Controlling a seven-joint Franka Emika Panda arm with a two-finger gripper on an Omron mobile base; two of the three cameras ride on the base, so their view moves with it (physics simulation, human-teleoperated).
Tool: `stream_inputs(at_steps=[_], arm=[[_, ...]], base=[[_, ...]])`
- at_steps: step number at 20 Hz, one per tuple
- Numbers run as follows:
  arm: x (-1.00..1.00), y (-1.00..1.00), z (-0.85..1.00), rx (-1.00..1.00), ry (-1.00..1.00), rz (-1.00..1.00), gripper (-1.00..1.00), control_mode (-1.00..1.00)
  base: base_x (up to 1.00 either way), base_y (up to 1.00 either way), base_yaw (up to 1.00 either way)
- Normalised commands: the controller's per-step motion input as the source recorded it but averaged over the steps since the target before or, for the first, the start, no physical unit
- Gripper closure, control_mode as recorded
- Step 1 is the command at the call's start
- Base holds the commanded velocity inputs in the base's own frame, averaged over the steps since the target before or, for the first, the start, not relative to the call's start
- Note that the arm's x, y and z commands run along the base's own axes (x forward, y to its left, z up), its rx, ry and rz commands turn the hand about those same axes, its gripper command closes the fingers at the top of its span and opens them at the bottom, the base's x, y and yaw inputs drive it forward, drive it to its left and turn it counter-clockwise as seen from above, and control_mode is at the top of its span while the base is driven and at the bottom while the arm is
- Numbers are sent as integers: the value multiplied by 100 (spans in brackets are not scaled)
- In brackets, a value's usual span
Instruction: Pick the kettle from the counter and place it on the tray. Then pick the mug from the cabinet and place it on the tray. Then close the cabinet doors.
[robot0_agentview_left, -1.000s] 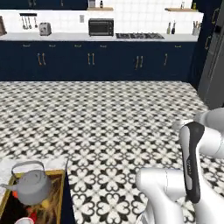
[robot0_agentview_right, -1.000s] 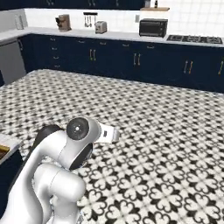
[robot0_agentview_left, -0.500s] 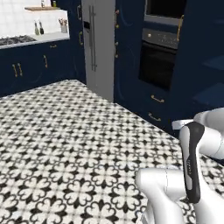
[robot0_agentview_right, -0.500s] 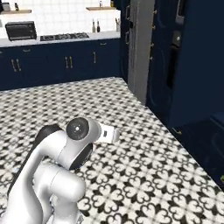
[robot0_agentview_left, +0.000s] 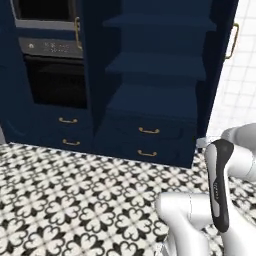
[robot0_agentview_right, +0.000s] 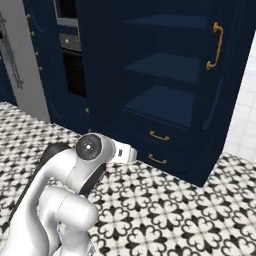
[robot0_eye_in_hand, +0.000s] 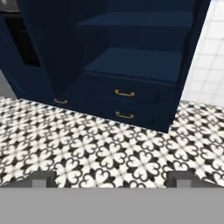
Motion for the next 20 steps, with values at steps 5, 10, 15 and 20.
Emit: stream_inputs(at_steps=[5,10,15,20], arm=[[0,0,0,0,0,0,-100,100],[0,0,0,0,0,0,-100,100],[0,0,0,0,0,0,-100,100],[0,0,0,0,0,0,-100,100]], base=[[26,58,-73],[41,90,-29],[59,74,-20],[62,5,-8]])
